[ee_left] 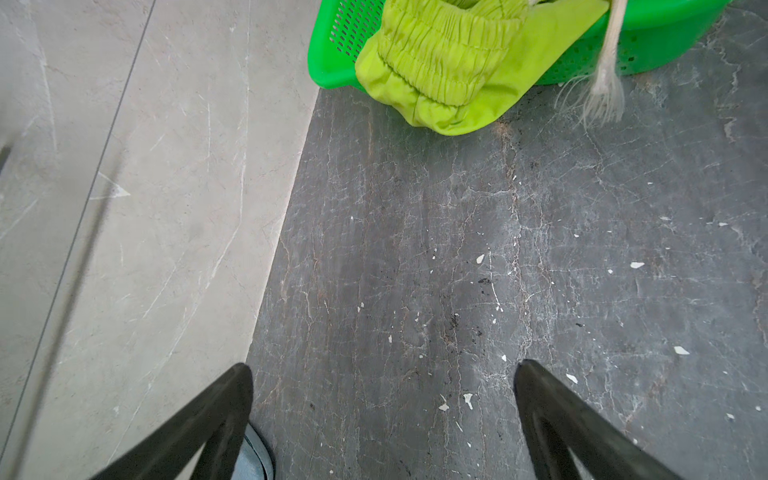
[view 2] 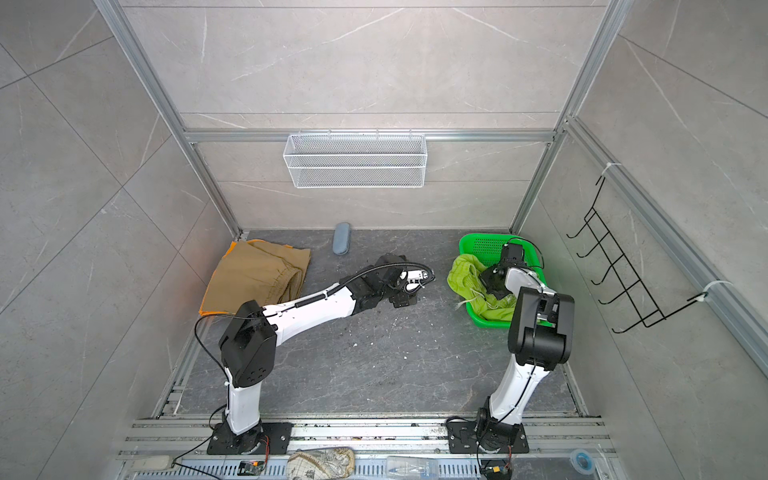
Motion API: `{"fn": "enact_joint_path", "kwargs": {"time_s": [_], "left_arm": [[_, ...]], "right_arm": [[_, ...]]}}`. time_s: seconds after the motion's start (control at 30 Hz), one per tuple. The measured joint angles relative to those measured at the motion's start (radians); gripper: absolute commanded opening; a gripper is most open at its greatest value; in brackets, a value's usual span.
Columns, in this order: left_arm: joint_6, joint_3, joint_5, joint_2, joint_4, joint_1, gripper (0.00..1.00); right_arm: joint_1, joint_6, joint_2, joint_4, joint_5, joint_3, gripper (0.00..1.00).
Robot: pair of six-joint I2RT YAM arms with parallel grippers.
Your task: Fold and stack the shorts
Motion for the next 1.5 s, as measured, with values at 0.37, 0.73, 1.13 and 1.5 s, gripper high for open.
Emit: {"fn": "enact_joint_path", "kwargs": {"time_s": [0.37,0.73,1.13,1.5], "left_arm": [[-0.011,0.0,-0.035,0.0,-0.024,-0.015,1.0],[-0.043,-0.002,-0.044,0.0,-0.045,-0.022,1.0],[-0.074,-0.034,-0.061,-0.007,-0.05,-0.023,1.0],[-0.1,-0.071,-0.066,-0.01,-0.068,-0.023,1.0]], "right_arm": [[-0.022,-0.009,-0.008,0.026,-0.049,-0.022,0.0],[-0.037,-0.042,-0.161,-0.003,-0.026,-0.032,0.0],[-0.037,-0.039,-0.198,-0.011,-0.081,-0.054,0.52],[-0.03,0.174,-0.359,0.135,-0.244,-0.234,0.67]]}}
